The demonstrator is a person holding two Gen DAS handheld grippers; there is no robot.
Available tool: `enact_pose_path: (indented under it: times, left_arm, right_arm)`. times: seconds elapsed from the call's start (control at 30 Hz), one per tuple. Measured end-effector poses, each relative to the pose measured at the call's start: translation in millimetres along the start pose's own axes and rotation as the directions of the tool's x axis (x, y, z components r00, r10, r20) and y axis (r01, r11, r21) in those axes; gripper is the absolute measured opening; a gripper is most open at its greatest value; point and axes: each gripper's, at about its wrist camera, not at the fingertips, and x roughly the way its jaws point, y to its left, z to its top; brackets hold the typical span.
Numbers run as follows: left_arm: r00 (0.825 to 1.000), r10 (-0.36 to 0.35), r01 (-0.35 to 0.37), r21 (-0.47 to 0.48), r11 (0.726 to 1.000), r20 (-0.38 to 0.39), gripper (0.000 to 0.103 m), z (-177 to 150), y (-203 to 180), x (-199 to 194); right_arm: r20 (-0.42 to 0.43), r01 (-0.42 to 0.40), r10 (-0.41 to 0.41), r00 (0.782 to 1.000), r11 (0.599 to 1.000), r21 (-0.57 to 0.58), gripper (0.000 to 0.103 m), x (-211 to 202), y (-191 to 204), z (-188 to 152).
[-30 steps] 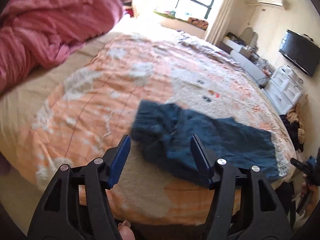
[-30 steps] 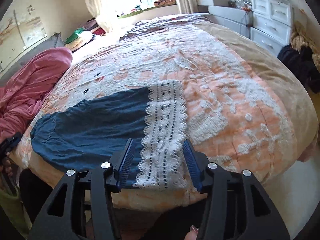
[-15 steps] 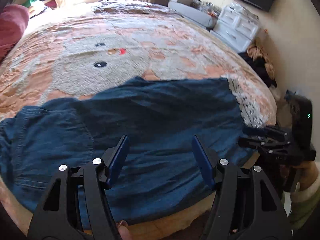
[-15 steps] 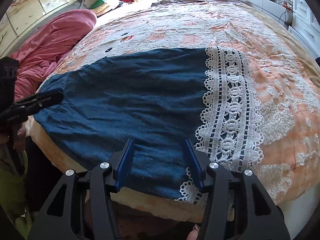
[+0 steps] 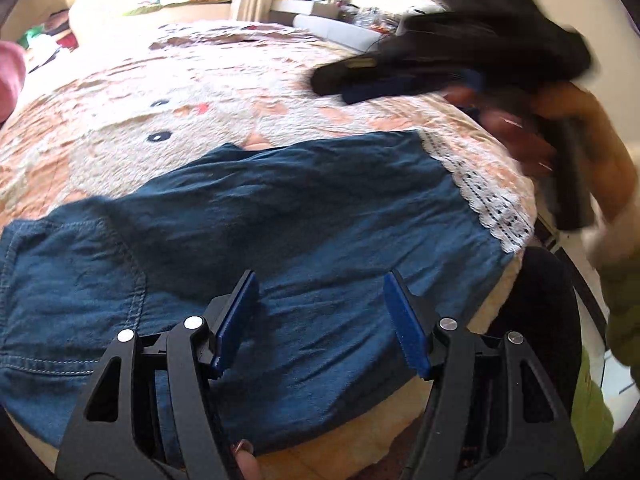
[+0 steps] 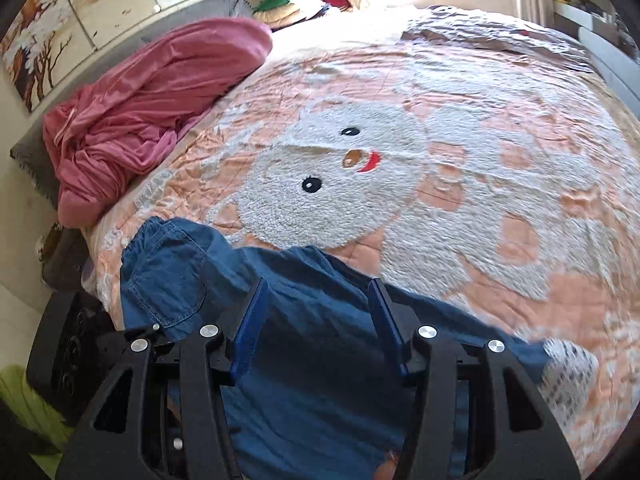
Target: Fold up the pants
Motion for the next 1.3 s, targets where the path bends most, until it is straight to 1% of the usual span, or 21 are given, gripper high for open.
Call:
enact_pose_path:
  times: [0.1,0.23,0.27,0.3,0.33,0.4,0.43,0.53,0.6,0.7,0.77,0.8,0.83,0.87,0.9,0.93,0.97,1.03,1.13,1.23,1.3]
  left_arm:
    - [1.0,-0.011,0.011,0.038,0.999,-0.003,0.057,-3.9,-7.7,4.4]
    - [1.0,-0.017,0.018,0.034,0.999,-0.011,0.059,-6.3,-8.4,8.4]
    - [1.0,-0.019,0.019,0.034,0.999,-0.008,0.059,-7.3,-7.7,7.9]
    - [1.0,-0.021,0.021,0.031,0.999,-0.008,0.06,-7.6,-7.5,8.7]
    - [1.0,-0.025,0.025,0.024,0.999,-0.01,0.06,-8.4,-6.8,9.2]
    - [1.0,-0.027,0.028,0.017,0.999,-0.014,0.06,-9.3,-6.8,11.7]
    - [1.0,-0.027,0.028,0.016,0.999,-0.015,0.06,-9.7,-6.7,12.1]
    - [0.999,-0.03,0.03,0.013,0.999,-0.015,0.061,-10.0,-5.9,12.6]
    - [0.999,-0.033,0.033,0.007,0.999,-0.011,0.061,-10.4,-4.6,12.9]
    - [0.999,-0.033,0.033,0.008,0.999,-0.014,0.061,-11.4,-4.2,14.2]
    - [0.999,-0.035,0.035,0.011,0.999,-0.017,0.062,-11.9,-2.5,13.6]
    - [0.999,-0.037,0.037,0.01,0.999,-0.015,0.062,-12.2,-2.1,13.5]
    - [0.999,-0.04,0.041,0.008,0.999,-0.014,0.063,-11.6,-2.4,13.8]
    - [0.999,-0.046,0.046,0.005,0.999,-0.011,0.064,-10.8,-2.1,13.5]
    - [0.998,-0.055,0.055,0.0,0.998,-0.006,0.064,-9.9,-0.7,12.2]
    - [0.998,-0.067,0.067,-0.006,0.998,0.0,0.065,-8.8,1.4,9.0]
    - [0.997,-0.081,0.082,-0.013,0.997,0.012,0.066,-6.9,2.3,4.9]
    - [0.993,-0.104,0.105,-0.024,0.994,0.061,0.068,1.1,6.1,-9.5]
    - [0.989,-0.08,0.087,-0.047,0.995,0.125,0.075,21.7,16.4,-28.7]
    - [0.993,-0.016,0.028,-0.094,0.995,0.12,0.076,47.2,33.8,-28.3]
    - [0.995,0.034,-0.025,-0.097,0.995,0.091,0.076,65.6,43.9,-17.7]
  right_arm:
    - [-0.08,0.012,-0.017,0.997,0.998,-0.062,0.05,35.0,11.9,12.7]
    - [-0.157,0.064,-0.088,0.984,0.986,-0.155,0.05,67.4,18.7,10.3]
    - [-0.168,0.077,-0.108,0.98,0.98,-0.183,0.042,73.2,20.5,8.8]
    - [-0.18,0.087,-0.127,0.975,0.973,-0.212,0.031,77.5,22.0,5.8]
    - [-0.198,0.098,-0.147,0.969,0.966,-0.239,0.01,84.5,24.7,3.6]
    - [-0.205,0.124,-0.181,0.962,0.957,-0.262,0.004,91.5,25.8,1.8]
    - [-0.184,0.151,-0.201,0.962,0.955,-0.255,0.002,92.3,25.6,5.1]
    - [-0.125,0.17,-0.197,0.972,0.964,-0.202,0.002,89.5,19.6,21.3]
    - [-0.117,0.165,-0.188,0.975,0.969,-0.183,0.001,94.7,16.1,29.9]
    - [-0.127,0.185,-0.209,0.97,0.966,-0.179,0.001,109.1,12.3,33.6]
    - [-0.127,0.164,-0.182,0.975,0.976,-0.143,0.002,112.3,6.7,33.6]
    - [-0.107,0.141,-0.153,0.982,0.984,-0.106,0.005,104.9,1.3,33.7]
    - [-0.085,0.126,-0.133,0.988,0.989,-0.077,0.013,94.3,-2.5,33.2]
    - [-0.053,0.117,-0.12,0.991,0.992,-0.047,0.025,79.7,-7.7,32.0]
    - [-0.009,0.106,-0.106,0.994,0.994,-0.014,0.032,59.1,-15.8,28.8]
    - [0.024,0.097,-0.097,0.995,0.995,0.011,0.043,40.0,-22.0,23.6]
    - [0.057,0.096,-0.098,0.994,0.995,0.036,0.047,20.8,-30.6,17.8]
    - [0.125,0.104,-0.116,0.985,0.989,0.102,0.048,-22.7,-53.6,-0.3]
    - [0.179,0.144,-0.18,0.967,0.969,0.199,0.056,-74.2,-91.3,-32.9]
    - [0.172,0.192,-0.249,0.953,0.937,0.292,0.057,-99.6,-128.4,-64.0]
    - [0.15,0.201,-0.267,0.952,0.914,0.351,0.057,-104.4,-148.9,-81.3]
